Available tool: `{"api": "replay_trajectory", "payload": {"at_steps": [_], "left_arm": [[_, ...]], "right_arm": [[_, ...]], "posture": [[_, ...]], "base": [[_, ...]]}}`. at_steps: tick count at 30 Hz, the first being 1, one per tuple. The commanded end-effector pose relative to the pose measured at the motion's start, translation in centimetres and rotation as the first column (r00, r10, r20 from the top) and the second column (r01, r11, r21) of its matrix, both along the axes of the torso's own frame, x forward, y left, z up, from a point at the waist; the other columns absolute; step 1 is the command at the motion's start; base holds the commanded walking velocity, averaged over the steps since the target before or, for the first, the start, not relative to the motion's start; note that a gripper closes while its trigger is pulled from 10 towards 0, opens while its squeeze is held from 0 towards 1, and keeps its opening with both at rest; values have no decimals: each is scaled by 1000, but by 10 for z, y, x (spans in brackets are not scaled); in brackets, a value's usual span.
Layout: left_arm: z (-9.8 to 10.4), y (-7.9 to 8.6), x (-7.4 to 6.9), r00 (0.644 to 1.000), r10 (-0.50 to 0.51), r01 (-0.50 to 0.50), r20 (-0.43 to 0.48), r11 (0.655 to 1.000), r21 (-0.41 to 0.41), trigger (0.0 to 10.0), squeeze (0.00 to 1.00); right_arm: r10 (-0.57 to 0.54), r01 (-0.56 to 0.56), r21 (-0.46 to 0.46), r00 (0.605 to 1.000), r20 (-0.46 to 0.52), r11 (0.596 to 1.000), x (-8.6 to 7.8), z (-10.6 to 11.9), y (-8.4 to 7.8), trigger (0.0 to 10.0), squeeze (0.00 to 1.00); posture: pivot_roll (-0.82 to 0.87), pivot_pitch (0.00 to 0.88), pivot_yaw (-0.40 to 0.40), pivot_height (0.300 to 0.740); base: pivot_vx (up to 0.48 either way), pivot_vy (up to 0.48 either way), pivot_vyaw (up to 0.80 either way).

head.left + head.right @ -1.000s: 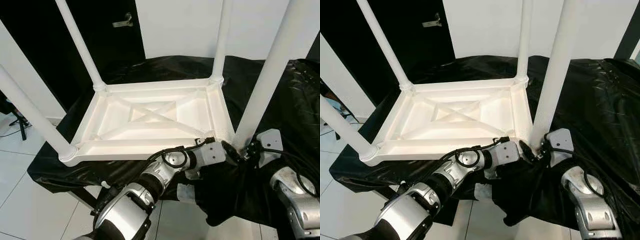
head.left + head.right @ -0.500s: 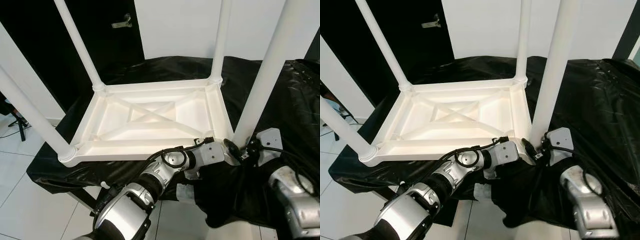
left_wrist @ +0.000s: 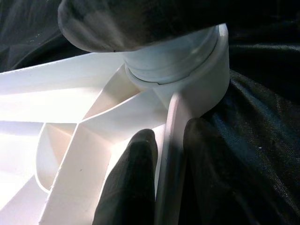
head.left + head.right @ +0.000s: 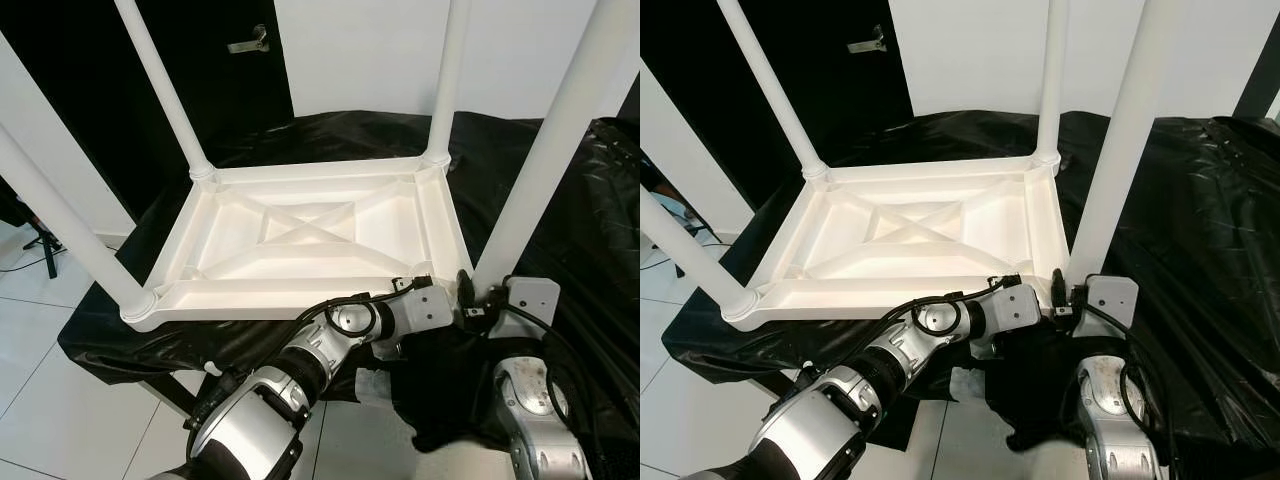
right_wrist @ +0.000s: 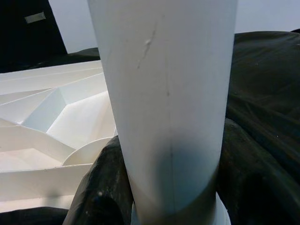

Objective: Building children table

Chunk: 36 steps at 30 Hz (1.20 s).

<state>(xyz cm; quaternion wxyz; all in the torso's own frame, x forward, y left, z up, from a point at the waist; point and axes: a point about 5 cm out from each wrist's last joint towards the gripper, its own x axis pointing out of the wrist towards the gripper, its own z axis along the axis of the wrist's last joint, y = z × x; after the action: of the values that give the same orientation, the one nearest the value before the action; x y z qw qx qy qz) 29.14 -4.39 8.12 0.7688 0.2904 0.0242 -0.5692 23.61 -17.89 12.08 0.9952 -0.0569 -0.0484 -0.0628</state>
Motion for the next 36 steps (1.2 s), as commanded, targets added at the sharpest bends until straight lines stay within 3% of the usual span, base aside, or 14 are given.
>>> {"api": "replay_trajectory", "payload": {"at_steps": [1, 3, 4, 5, 6, 7, 8, 10, 11, 19, 24, 34, 35, 36], "left_arm": [[-50, 16, -19, 984, 116, -94, -133, 983, 160, 10000, 0], [-50, 16, -19, 984, 116, -94, -133, 983, 160, 10000, 0], [-50, 16, -19, 984, 116, -95, -132, 983, 159, 10000, 0], [-50, 16, -19, 984, 116, -95, -132, 983, 159, 10000, 0], [-50, 16, -19, 984, 116, -95, -132, 983, 158, 10000, 0], [-50, 16, -19, 984, 116, -95, -132, 983, 158, 10000, 0], [-51, 16, -20, 984, 115, -93, -134, 983, 159, 10000, 0], [-51, 16, -21, 984, 113, -91, -135, 983, 160, 10000, 0], [-52, 16, -21, 984, 113, -90, -136, 983, 160, 10000, 0], [-51, 14, -22, 984, 110, -88, -138, 984, 155, 10000, 0], [-51, 15, -22, 984, 110, -88, -139, 984, 157, 10000, 0], [-50, 16, -20, 983, 120, -99, -136, 983, 153, 10000, 0], [-50, 16, -20, 983, 120, -99, -137, 983, 154, 10000, 0], [-51, 16, -20, 983, 120, -99, -137, 983, 154, 10000, 0]], "right_arm": [[-20, 21, -8, 1000, 14, 1000, 2, 1, -3, 8275, 0], [-20, 21, -8, 1000, 14, 1000, 2, 1, -3, 8275, 0], [-3, 3, -13, 1000, 6, 1000, 2, 0, 0, 10000, 0], [-3, 3, -13, 1000, 6, 1000, 2, 0, 0, 10000, 0], [8, -8, -17, 1000, -1, 1000, 3, -1, 2, 10000, 851], [8, -8, -17, 1000, -1, 1000, 3, -1, 2, 10000, 851], [57, -57, -13, 998, -13, 998, 3, -4, 6, 10000, 1000], [121, -121, -6, 992, -25, 993, 3, -6, 10, 10000, 1000], [185, -185, -6, 982, -37, 983, 3, -9, 14, 10000, 0], [329, -332, -49, 942, -65, 942, 6, -10, 8, 10000, 0], [497, -509, -39, 852, -166, 860, 12, -10, -3, 10000, 0], [602, -645, -66, 741, -297, 762, 13, -13, -16, 10000, 0], [606, -654, -76, 732, -311, 752, 14, -13, -20, 4667, 0], [606, -659, -87, 729, -318, 747, 15, -12, -23, 4000, 0]], "posture": [[36, 0, 88, 740], [36, 0, 88, 740], [35, 0, 87, 740], [35, 0, 87, 740], [32, 0, 89, 740], [32, 0, 89, 740], [30, 0, 89, 740], [28, 0, 89, 740], [27, 0, 89, 740], [25, 0, 89, 740], [22, 0, 88, 740], [30, 0, 83, 740], [31, 0, 83, 740], [31, 0, 83, 740]], "base": [[0, 0, 0], [0, 0, 0], [0, 0, 0], [0, 0, 0], [0, 0, 0], [0, 0, 0], [0, 0, 0], [0, 0, 0], [0, 0, 0], [0, 0, 0], [0, 0, 0], [0, 0, 0], [0, 0, 0], [0, 0, 0]]}}
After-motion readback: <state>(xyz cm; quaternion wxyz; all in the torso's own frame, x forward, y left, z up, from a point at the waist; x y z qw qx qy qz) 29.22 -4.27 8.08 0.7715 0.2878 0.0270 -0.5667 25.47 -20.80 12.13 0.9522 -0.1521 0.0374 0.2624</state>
